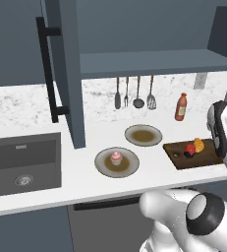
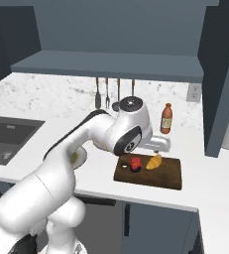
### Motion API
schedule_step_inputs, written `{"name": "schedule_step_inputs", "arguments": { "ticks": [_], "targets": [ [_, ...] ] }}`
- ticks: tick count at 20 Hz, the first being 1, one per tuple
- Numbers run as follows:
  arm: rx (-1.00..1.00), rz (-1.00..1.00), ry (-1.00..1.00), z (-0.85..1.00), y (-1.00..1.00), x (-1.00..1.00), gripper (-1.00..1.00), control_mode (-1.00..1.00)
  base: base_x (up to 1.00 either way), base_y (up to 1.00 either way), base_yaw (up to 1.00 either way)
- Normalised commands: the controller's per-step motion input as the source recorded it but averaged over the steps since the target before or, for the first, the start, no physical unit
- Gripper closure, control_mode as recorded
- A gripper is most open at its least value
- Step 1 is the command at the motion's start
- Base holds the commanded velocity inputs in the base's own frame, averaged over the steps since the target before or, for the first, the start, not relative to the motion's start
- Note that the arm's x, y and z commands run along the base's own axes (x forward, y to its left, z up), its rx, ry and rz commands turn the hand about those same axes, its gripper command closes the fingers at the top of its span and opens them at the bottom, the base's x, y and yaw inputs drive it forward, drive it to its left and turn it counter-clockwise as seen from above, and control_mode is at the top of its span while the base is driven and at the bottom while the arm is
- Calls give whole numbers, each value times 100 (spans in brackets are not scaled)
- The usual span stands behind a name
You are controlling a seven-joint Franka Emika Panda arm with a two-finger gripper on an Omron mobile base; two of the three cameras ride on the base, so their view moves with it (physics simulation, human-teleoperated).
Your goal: From the different types of pastries on the counter, select a croissant and place it on the cutting board. Then retrieve a jar of jam from the cabinet and place it alongside the croissant on the cutting board.
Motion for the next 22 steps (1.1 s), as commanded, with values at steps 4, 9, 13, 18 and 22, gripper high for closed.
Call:
{"name": "schedule_step_inputs", "arguments": {
  "ticks": [4, 9, 13, 18, 22],
  "targets": [
    [-8, 6, -6, 38, 70, -100, -100, -100, 0, 0, 0],
    [-5, 5, -5, 8, 68, -100, -100, -100, 0, 0, 0],
    [-1, 1, -9, 46, 27, -100, -100, -100, 0, 0, 0],
    [-1, 0, -12, 69, 6, -100, -100, -100, 0, 0, 0],
    [-4, 0, -14, 67, 13, -100, -100, -100, 0, 0, 0]
  ]
}}
